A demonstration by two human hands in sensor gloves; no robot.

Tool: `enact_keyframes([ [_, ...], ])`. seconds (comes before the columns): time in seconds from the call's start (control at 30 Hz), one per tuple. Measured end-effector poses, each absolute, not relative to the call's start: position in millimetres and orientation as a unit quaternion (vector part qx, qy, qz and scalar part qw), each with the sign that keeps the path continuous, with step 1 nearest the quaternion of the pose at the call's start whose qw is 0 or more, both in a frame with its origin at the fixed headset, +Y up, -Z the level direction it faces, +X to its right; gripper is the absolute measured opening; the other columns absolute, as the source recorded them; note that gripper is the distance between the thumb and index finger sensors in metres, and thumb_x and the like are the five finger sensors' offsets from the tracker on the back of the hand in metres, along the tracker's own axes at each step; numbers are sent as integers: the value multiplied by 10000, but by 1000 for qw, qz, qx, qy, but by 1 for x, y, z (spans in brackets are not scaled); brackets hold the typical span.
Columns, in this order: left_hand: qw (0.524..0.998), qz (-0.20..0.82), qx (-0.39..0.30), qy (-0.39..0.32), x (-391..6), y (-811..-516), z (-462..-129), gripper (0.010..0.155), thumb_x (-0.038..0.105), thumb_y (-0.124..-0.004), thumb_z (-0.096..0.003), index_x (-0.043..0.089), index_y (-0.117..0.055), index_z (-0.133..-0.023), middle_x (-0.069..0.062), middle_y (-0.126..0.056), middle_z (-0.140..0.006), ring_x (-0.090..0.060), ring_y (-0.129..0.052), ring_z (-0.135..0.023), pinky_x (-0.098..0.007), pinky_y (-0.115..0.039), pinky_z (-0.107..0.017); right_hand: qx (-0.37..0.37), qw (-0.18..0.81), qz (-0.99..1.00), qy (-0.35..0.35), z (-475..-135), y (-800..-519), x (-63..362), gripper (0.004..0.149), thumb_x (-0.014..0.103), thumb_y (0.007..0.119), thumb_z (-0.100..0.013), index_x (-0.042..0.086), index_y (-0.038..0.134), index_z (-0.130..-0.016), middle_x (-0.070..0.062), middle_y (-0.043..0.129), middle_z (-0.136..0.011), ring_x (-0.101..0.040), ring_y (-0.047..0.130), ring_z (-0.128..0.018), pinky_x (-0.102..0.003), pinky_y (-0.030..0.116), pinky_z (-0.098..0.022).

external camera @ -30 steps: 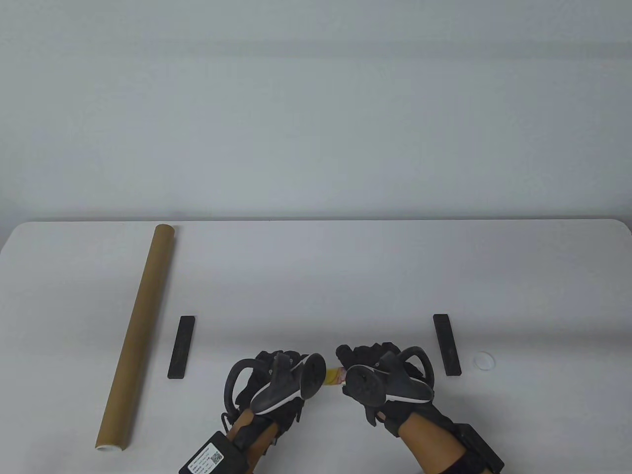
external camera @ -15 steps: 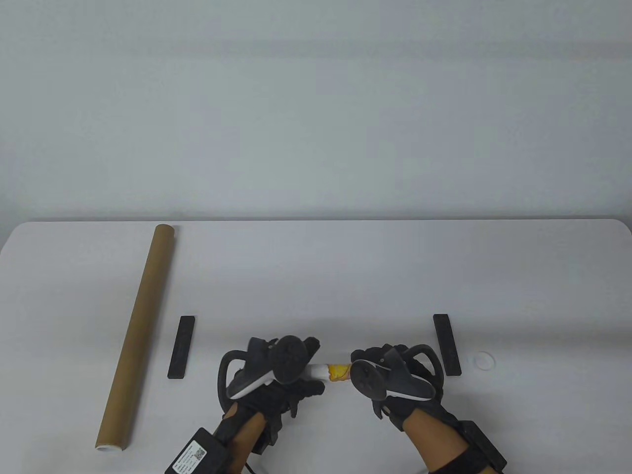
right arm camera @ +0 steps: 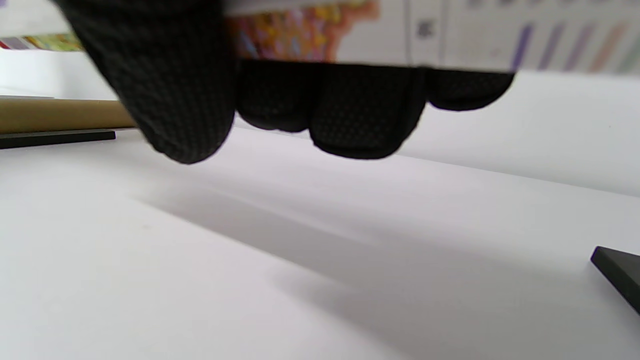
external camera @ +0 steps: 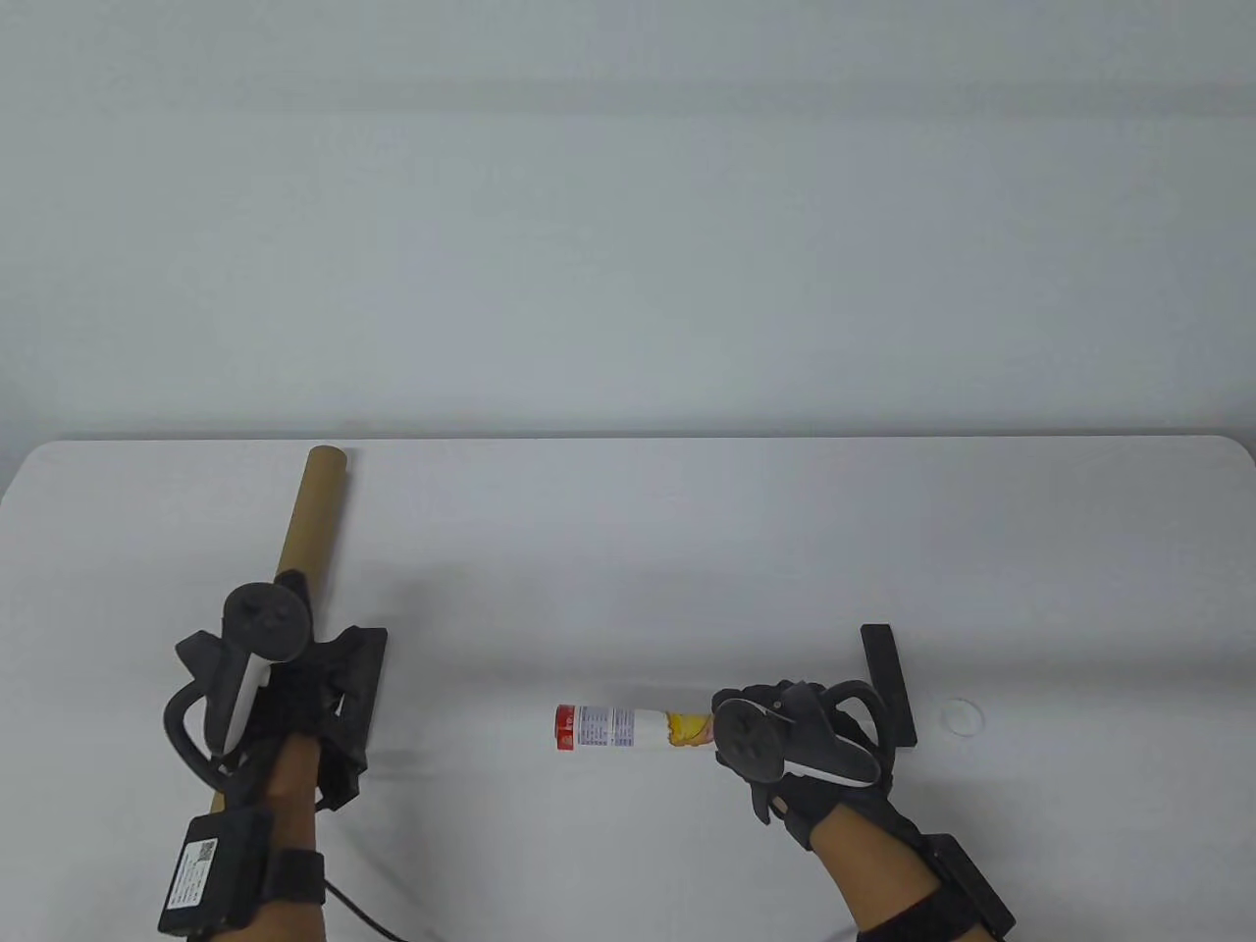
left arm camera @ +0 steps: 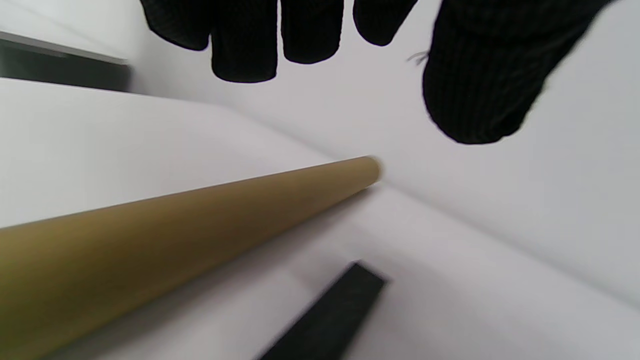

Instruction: Roll up map and store in mailing tube

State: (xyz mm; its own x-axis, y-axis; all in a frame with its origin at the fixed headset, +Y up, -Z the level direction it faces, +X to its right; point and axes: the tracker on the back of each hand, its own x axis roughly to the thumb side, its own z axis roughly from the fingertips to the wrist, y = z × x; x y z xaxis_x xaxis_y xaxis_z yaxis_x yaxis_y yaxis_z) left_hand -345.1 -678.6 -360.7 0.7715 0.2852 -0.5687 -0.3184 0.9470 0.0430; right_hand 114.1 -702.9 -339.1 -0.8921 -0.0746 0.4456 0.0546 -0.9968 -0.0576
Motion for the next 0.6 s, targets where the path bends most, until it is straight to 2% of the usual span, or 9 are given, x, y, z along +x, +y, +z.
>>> enact_keyframes([
  [0.1, 921, 143, -75, 356, -366, -709, -359, 874, 648, -901, -365, 414, -429, -1063, -12, -548, -1139, -345, -745, -1015, -506, -625, -767, -229, 31, -973, 23, -339, -703, 114, 553, 423, 961, -444, 138, 843, -903, -6, 953, -643, -255, 1022, -503, -541, 803, -515],
  [0.27, 899, 126, -145, 393, -380, -745, -361, 925, 670, -887, -361, 391, -367, -1074, -28, -545, -1137, -334, -756, -1009, -498, -652, -756, -227, 29, -973, 25, -339, -702, 115, 553, 420, 962, -444, 136, 843, -904, -6, 954, -643, -256, 1022, -503, -540, 804, -514],
  [0.37, 893, 108, -173, 401, -380, -756, -365, 934, 647, -890, -372, 374, -338, -1074, -23, -560, -1128, -324, -761, -1005, -491, -671, -746, -227, 28, -973, 23, -339, -702, 115, 554, 428, 958, -443, 140, 843, -903, -6, 952, -643, -262, 1020, -502, -548, 798, -511],
  [0.43, 888, 78, -182, 415, -378, -759, -368, 908, 607, -891, -392, 364, -338, -1070, 7, -656, -1078, -327, -740, -1013, -473, -713, -728, -227, 27, -973, 24, -339, -702, 115, 552, 421, 961, -445, 137, 843, -903, -6, 954, -642, -256, 1022, -502, -541, 803, -513],
  [0.5, 890, 84, -168, 416, -378, -758, -370, 869, 544, -903, -407, 350, -369, -1065, 15, -692, -1042, -347, -771, -984, -464, -767, -697, -226, 26, -973, 24, -339, -702, 115, 553, 421, 961, -445, 137, 843, -904, -7, 953, -643, -257, 1022, -503, -541, 802, -514],
  [0.6, 889, 94, -155, 420, -378, -751, -369, 839, 486, -924, -421, 353, -388, -1053, 4, -668, -1029, -324, -849, -916, -515, -772, -684, -223, 22, -974, 28, -339, -700, 117, 552, 422, 960, -445, 138, 844, -904, -6, 953, -643, -257, 1022, -501, -540, 804, -512],
])
